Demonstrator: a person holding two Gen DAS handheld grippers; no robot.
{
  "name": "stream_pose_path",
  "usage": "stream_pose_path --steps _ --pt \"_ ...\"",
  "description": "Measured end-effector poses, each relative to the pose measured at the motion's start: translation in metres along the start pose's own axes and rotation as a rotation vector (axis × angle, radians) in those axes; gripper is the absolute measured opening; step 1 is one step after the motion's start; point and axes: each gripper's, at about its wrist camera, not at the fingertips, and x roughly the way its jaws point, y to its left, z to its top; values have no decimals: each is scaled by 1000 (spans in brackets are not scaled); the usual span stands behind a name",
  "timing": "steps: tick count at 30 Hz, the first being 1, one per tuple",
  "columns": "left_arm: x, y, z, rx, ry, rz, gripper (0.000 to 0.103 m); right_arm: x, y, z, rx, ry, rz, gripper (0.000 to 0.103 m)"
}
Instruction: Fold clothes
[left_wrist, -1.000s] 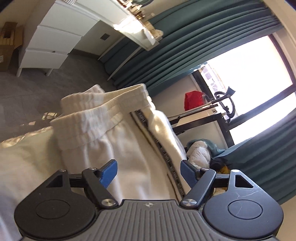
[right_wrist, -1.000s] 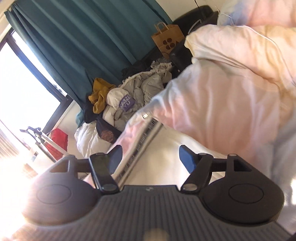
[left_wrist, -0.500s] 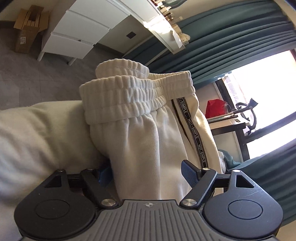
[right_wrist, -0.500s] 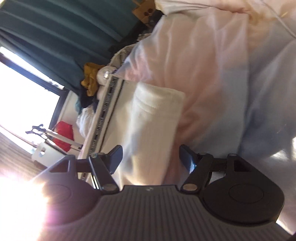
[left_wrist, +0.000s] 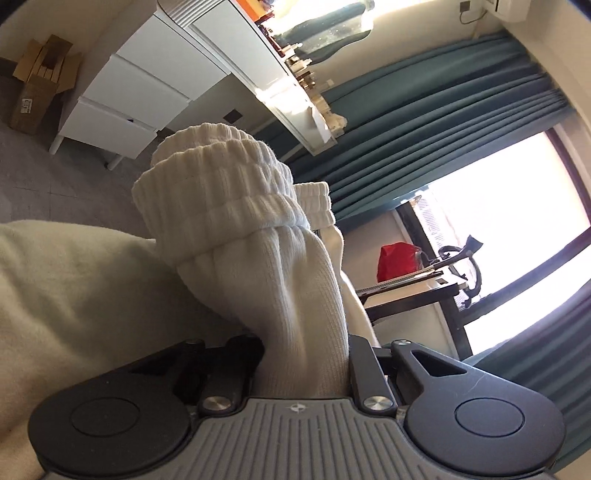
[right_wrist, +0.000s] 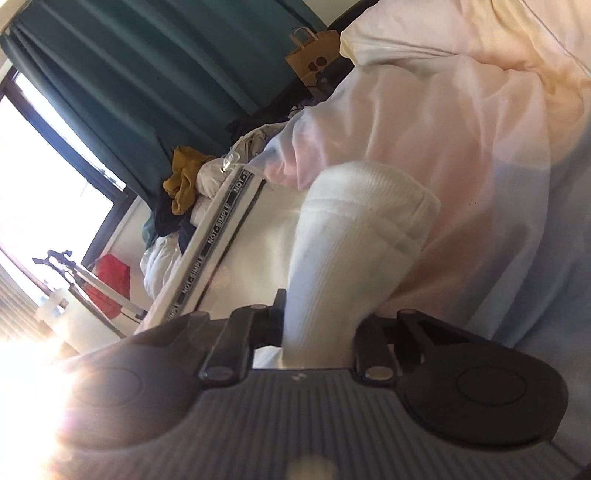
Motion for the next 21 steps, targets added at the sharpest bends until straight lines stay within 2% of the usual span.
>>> stream_pose_path --steps 6,8,13,16,18,21 --pt "-47 0 15 -28 1 -56 13 -38 3 13 90 -26 30 12" --pt "-66 3 21 -10 -8 -44 13 -55 5 16 89 -21 31 11" --pt "-129 27 43 -90 -22 -39 13 -100 11 24 91 -8 67 10" --pt "-170 51 52 -172 -19 -21 13 -128 5 25 141 14 73 10" --pt "-190 67 56 -219 6 15 13 -147 -7 18 209 42 54 10" --pt "-206 84 62 -233 66 74 15 -163 -32 3 301 134 -43 10"
